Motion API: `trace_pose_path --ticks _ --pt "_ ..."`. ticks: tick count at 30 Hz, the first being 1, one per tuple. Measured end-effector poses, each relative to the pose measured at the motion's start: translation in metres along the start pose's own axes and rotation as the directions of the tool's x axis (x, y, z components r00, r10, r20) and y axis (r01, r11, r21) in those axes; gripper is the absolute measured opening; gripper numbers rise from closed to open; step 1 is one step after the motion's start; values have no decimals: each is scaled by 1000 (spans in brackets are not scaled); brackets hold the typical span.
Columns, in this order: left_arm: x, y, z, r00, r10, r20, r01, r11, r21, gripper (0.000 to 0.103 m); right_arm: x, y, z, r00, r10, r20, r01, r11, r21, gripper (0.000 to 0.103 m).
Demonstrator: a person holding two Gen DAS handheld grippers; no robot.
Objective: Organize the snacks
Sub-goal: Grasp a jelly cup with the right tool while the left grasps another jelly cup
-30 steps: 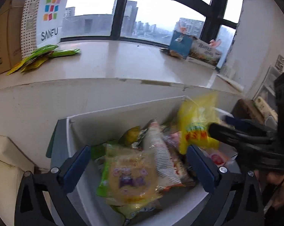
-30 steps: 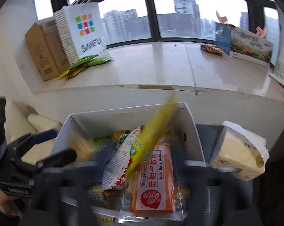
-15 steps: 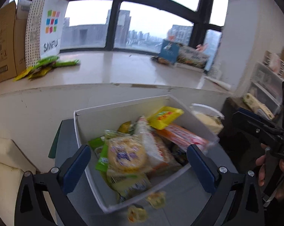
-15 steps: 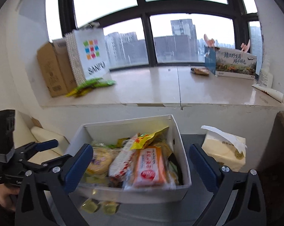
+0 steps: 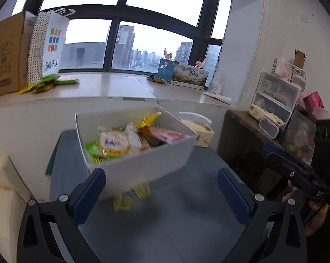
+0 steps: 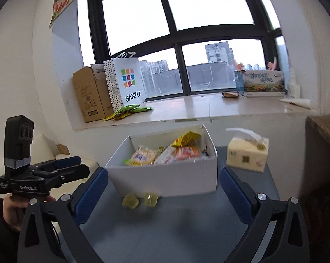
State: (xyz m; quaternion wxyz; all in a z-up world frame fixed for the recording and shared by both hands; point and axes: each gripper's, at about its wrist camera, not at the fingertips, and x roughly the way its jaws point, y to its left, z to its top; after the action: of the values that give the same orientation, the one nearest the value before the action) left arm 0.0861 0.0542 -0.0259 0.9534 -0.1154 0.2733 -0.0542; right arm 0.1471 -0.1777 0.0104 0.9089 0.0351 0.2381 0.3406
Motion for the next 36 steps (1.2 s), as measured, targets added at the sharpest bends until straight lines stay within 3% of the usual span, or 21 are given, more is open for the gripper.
trace_pose_path --ticks 5,15,19,20,25,28,36 --pt "-15 -8 -27 1000 -10 -13 10 1000 -22 103 -17 -1 -36 999 -5 -38 6 1000 28 103" --pt "-27 3 -60 999 36 -32 -37 999 -31 103 6 -5 -70 994 42 -105 -30 993 111 103" --pt "-26 19 -65 998 48 -32 -50 996 -78 103 35 6 -77 981 80 -180 -63 993 96 103" --pt "-27 22 -67 998 53 -31 -55 995 -85 103 50 11 -78 971 75 -227 -59 995 76 103" --pt "-31 35 -73 997 63 -36 -67 992 -109 103 105 25 -78 949 38 -312 -32 999 26 103" --pt "-33 43 -77 997 73 -39 -78 989 -126 103 147 26 -79 921 4 -389 4 1000 21 103" --pt "-30 60 -86 995 83 -64 -92 981 -171 103 215 24 -79 902 -8 -431 42 997 70 103"
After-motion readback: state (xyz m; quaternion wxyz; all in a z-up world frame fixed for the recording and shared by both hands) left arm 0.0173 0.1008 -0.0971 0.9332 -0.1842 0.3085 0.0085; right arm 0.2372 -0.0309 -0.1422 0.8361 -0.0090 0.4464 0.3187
